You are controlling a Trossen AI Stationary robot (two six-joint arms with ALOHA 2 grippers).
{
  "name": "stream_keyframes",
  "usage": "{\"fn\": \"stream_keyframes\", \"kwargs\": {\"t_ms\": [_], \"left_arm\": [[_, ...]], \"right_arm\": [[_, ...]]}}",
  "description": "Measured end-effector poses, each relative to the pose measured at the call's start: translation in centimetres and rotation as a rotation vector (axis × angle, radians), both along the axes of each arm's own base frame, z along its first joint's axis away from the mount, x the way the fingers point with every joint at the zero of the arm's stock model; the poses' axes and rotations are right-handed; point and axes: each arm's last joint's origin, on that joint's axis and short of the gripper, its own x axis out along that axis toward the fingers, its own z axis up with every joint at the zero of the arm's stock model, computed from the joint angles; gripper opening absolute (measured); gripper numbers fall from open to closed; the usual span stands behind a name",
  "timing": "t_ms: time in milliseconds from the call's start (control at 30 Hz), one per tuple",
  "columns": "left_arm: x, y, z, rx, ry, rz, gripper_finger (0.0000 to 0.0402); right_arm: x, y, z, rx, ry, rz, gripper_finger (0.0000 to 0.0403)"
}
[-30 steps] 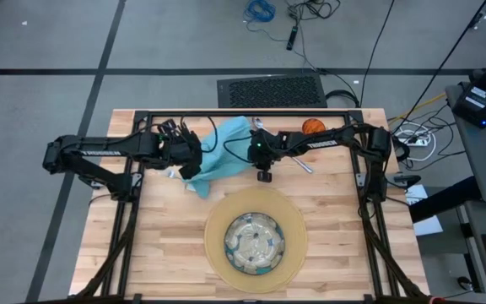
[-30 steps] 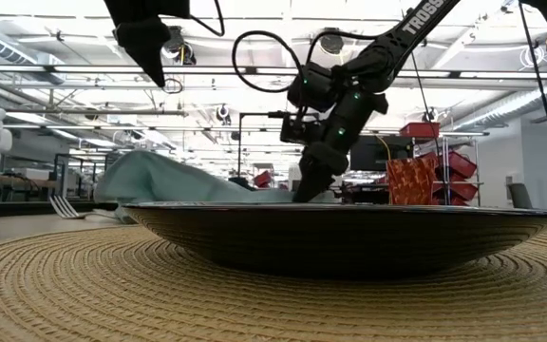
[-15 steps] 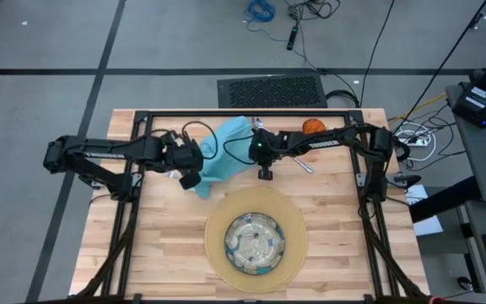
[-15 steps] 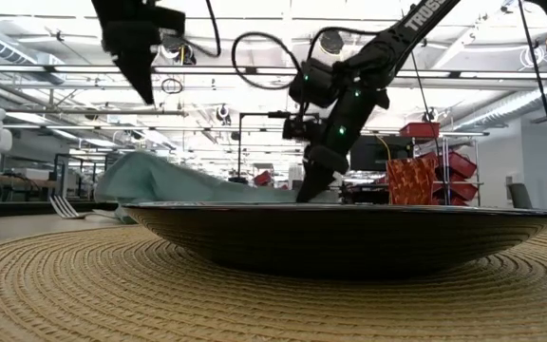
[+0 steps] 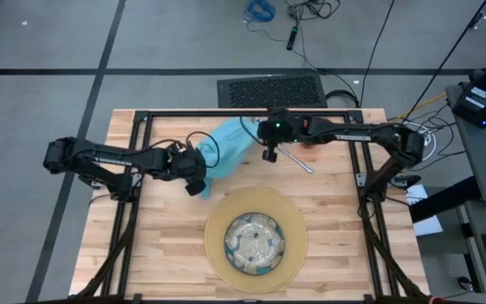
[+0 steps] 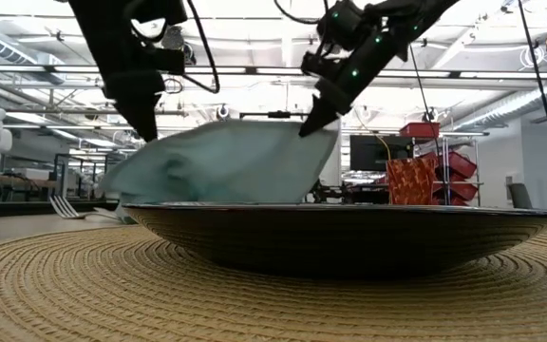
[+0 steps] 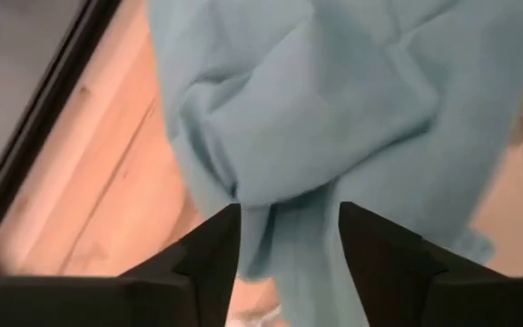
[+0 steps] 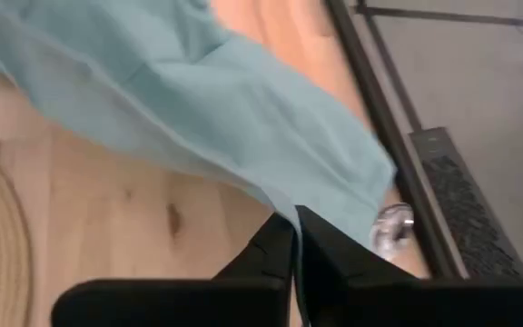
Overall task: Set table place
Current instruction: Fold the blue napkin
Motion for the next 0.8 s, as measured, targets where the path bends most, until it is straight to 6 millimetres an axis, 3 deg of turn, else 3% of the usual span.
{"fn": "stream_keyframes", "kwargs": {"t_ms": [133,467,667,800], "left_arm": [[0.4,0.0,-0.6,-0.014,-0.063,-0.007,0.0182],[0.5,0.0,-3.0,0.010,0.020,0.008,0.0183],[0.4,-0.1,0.2,-0.024,-0.119,-0.029,0.0183],[-0.2,-0.3,1.3,-0.084,-0.170,-0.069,0.0183]], "right_arm": [[-0.4,-0.4,1.0,-0.009,-0.029,-0.019,0.0000],[-0.1,-1.5,4.1,-0.005,-0.092,-0.059,0.0000],[-1.0,-2.9,4.0,0.040,-0.083,-0.100,0.0000],[-1.1,-3.2,4.0,0.051,-0.092,-0.100,0.0000]]}}
